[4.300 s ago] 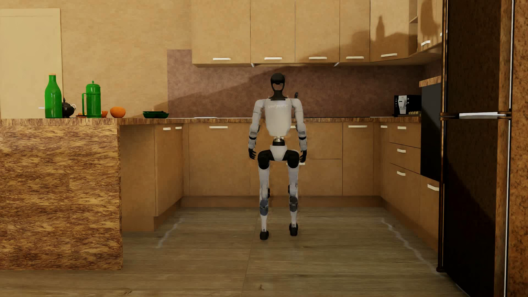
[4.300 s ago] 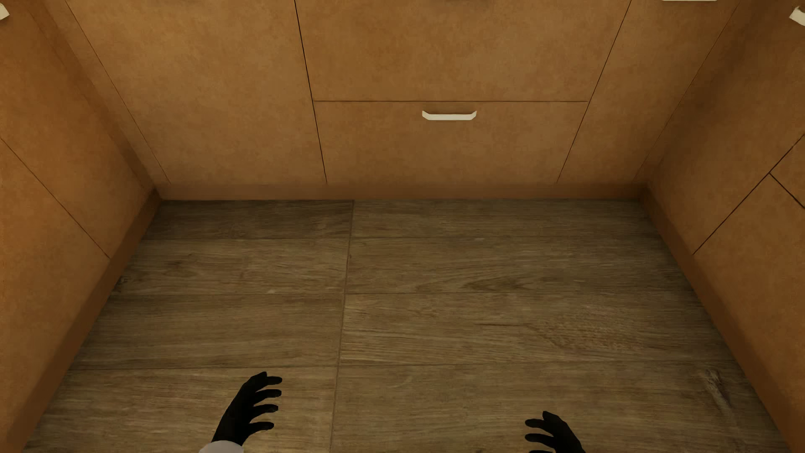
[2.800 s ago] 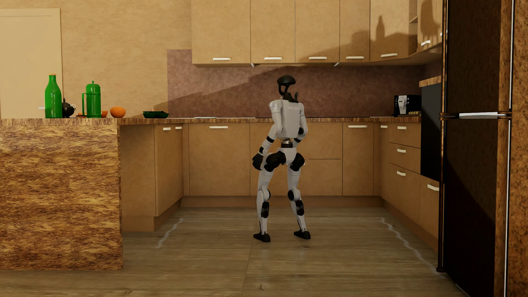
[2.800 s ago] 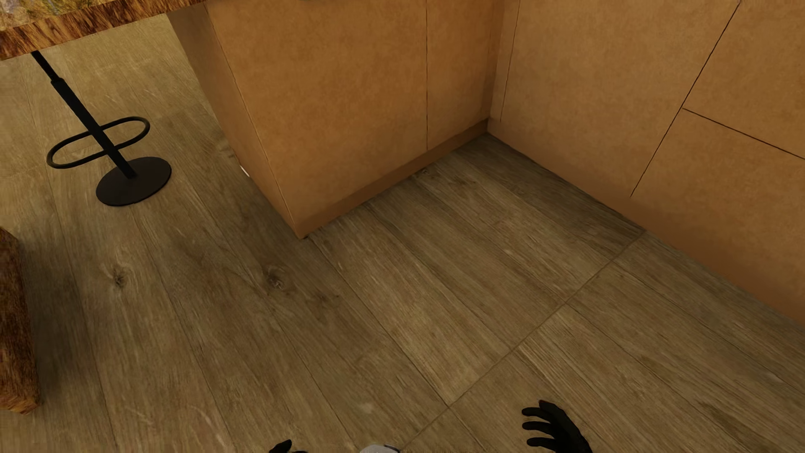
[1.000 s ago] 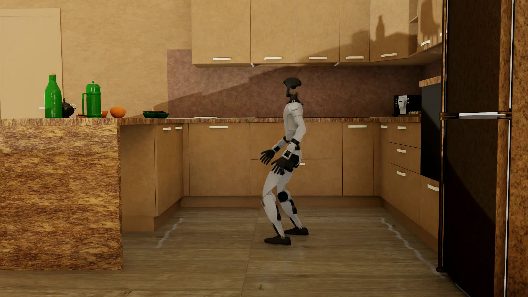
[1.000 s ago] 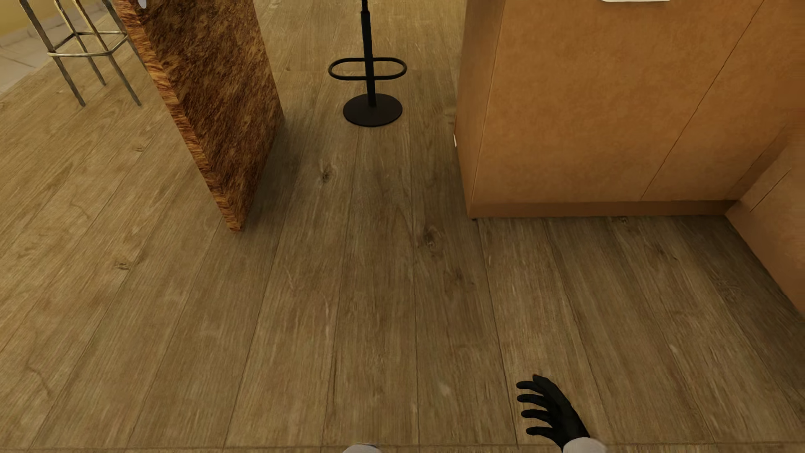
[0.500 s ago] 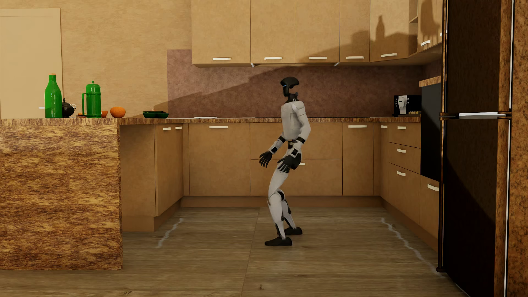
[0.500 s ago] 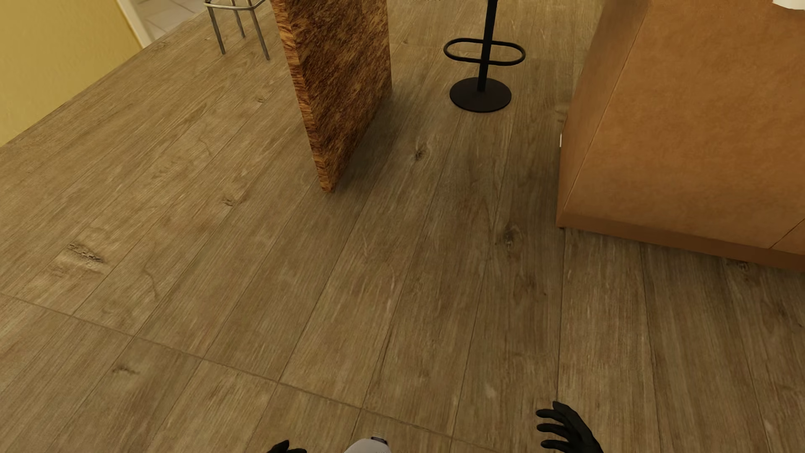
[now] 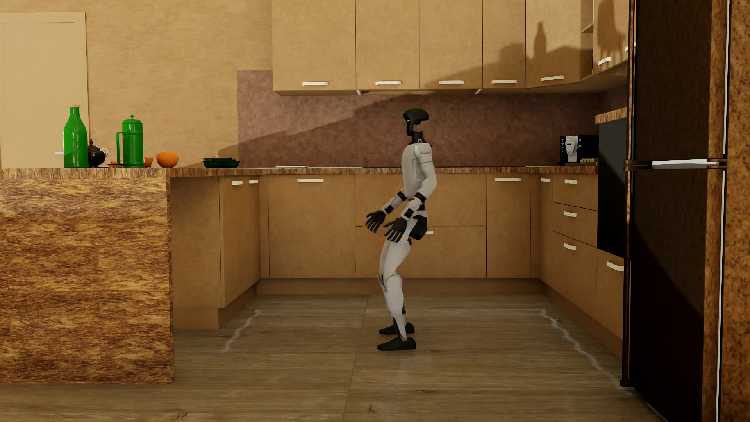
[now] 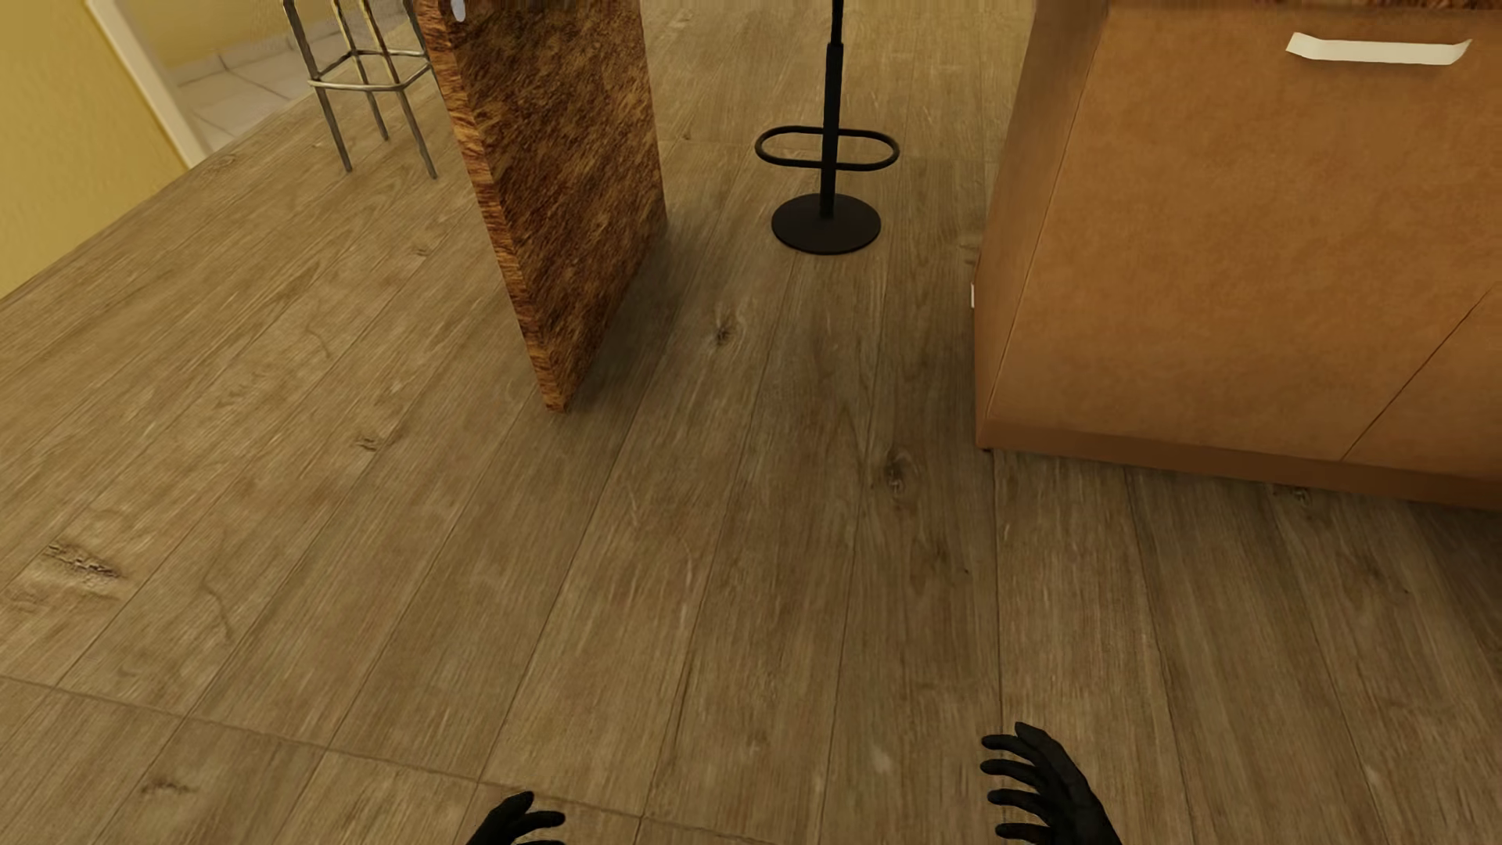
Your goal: Turn left
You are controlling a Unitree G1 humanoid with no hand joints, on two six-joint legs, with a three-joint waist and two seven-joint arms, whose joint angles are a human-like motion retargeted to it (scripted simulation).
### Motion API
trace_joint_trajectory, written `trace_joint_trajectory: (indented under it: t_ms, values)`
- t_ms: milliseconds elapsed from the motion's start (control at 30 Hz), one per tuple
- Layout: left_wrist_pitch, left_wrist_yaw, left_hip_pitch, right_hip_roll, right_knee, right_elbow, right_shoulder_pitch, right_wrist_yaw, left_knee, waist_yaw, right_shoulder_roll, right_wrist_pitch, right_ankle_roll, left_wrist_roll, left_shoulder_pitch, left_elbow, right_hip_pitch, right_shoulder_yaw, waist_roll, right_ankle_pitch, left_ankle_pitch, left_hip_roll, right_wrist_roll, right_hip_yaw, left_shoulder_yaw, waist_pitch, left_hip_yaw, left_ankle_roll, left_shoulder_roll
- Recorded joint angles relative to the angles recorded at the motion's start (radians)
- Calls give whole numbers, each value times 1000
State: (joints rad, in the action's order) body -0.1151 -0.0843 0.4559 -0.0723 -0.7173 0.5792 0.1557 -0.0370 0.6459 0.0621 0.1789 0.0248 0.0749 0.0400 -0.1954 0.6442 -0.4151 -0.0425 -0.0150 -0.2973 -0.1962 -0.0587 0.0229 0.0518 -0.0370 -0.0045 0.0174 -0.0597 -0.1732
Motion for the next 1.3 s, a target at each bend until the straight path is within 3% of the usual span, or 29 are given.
trace_joint_trajectory:
  t_ms: [67, 233, 367, 467, 567, 733, 800, 967, 1067, 1200, 1300]
  values:
    - [-8, 15, -21, 3, 7, 9, 6, 16, -11, 26, 13, -34, -1, 4, -12, 3, 17, 20, 0, -3, 8, -8, -11, 3, -24, 7, -10, -2, -1]
    - [-19, 53, -38, -2, 37, 20, -21, -30, -31, 35, 22, -1, 3, 7, -50, -12, 42, 14, 1, -1, 12, -7, -20, -5, -22, 28, -9, -9, 31]
    - [5, 54, -45, -1, 45, 10, -21, -51, -34, 32, -23, 30, 0, -51, 13, 11, 55, -4, 18, -8, 5, -7, -29, -13, -1, 48, -2, -12, 16]
    - [18, 62, -34, 4, 49, 10, -32, -29, -23, 24, 6, -4, 2, -44, 8, -14, 48, 9, 13, -9, -7, -13, -13, -7, -19, 44, -7, -10, 25]
    - [54, 58, -36, 3, 52, 11, -3, 19, -23, 30, -4, -32, 1, -44, -4, -21, 55, -1, 14, -10, -8, -13, -43, -15, -8, 54, 0, -10, 27]
    - [22, 39, -47, -13, 61, 10, -13, 29, -47, 37, 28, -4, 9, -31, -30, -7, 61, 9, 12, -4, 9, 4, -30, -14, -5, 47, -3, -3, 19]
    - [-6, 43, -47, -12, 62, 9, -27, 5, -48, 21, -8, 1, 7, -18, -23, -3, 62, 1, 12, -1, 12, 3, -9, -17, -9, 40, 1, -5, 15]
    - [12, 51, -35, -7, 63, 6, 15, -73, -47, 9, 20, 31, 6, -6, 8, 6, 52, 20, 8, 5, 18, -1, -38, -19, -13, 16, 3, -6, 18]
    - [8, 68, -39, -16, 68, 16, -23, -52, -61, 36, 35, 18, 2, -41, -22, -13, 58, 23, 18, 6, 13, 9, -76, -29, 4, 23, 14, -4, 10]
    - [-34, 32, -29, 1, 35, 23, -26, -29, -16, 58, 1, -66, -3, -46, -12, 4, 54, 5, 6, -18, 0, -9, -71, -29, -16, 34, 13, -15, 7]
    - [-22, 25, -34, -6, 18, 5, -5, -24, -24, 29, 15, -27, -7, -39, -13, 1, 50, 4, 21, -30, 2, -2, -44, -30, -16, 47, 16, -19, 32]
